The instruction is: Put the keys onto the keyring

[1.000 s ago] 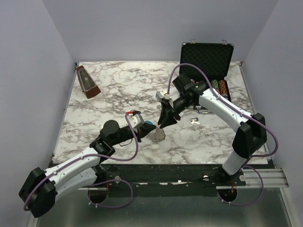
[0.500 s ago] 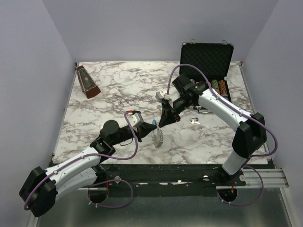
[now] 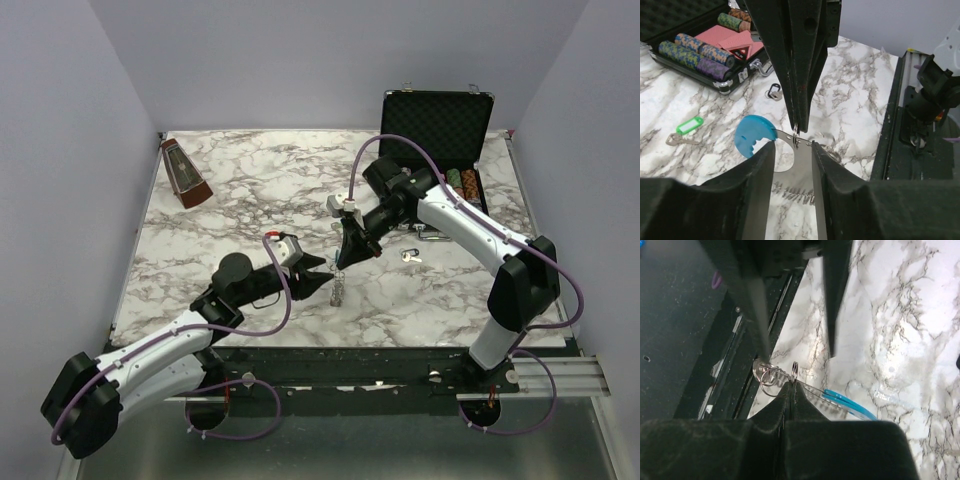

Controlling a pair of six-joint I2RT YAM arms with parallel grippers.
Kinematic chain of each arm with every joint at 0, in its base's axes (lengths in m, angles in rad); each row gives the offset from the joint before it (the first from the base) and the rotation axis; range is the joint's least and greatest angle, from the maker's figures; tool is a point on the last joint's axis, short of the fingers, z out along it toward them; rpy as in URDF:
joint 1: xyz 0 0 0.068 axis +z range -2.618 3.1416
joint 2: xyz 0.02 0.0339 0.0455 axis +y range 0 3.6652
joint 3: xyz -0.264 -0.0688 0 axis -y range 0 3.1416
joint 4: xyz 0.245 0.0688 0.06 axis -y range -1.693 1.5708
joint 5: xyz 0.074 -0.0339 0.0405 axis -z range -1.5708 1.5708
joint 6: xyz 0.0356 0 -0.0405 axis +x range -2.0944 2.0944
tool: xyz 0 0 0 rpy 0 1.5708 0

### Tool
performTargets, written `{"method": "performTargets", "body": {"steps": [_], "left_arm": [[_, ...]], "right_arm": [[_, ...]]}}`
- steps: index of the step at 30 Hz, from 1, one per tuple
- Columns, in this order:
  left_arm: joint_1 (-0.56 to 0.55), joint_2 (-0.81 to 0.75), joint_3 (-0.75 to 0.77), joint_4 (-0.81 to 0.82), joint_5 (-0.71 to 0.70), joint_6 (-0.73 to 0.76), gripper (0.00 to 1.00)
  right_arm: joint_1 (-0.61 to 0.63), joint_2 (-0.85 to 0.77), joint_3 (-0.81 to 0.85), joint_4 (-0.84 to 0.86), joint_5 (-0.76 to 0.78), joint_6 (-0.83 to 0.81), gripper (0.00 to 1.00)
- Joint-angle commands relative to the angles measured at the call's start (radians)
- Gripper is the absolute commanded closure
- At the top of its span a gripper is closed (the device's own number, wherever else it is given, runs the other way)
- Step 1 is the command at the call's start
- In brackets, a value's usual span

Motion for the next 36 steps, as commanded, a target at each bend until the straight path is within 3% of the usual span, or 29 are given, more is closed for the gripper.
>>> {"method": "performTargets", "body": {"steps": [1,4,9,15,18,24,27,36], "left_arm": [[0.022,-0.088,0.012,-0.09,-0.022,-0.01,0.25],[0.035,-0.156,-0.004,-0.113,-0.045,-0.02,0.03],[0.054,-0.199,0.001,-0.139,-0.029,-0.012,0.01],[0.062,-0.115,0.022,-0.089,0.017,0.013,0.02],[0.062,-0.043,0.03,-0.013,0.063,0.049,0.12],[0.063,0.075,0.015,0.218,0.127,0.097,0.17],[0.063,0.134,0.021,0.286,0.138,0.103,0.25],[0.063,0.236,0.075,0.294,0.198,0.091,0.44]], "right_arm": [[0.008,0.018,0.066,-0.079,0.105,-0.021,0.99],[0.01,0.022,0.095,-0.107,0.183,-0.001,0.99],[0.01,0.035,0.14,-0.159,0.286,0.016,0.99],[0.013,0.059,0.193,-0.227,0.339,0.004,0.99],[0.016,0.061,0.209,-0.242,0.339,-0.005,0.99],[0.017,0.051,0.183,-0.234,0.283,-0.031,0.99],[0.017,0.053,0.173,-0.236,0.265,-0.042,1.0],[0.017,0.053,0.17,-0.239,0.221,-0.062,0.99]]}}
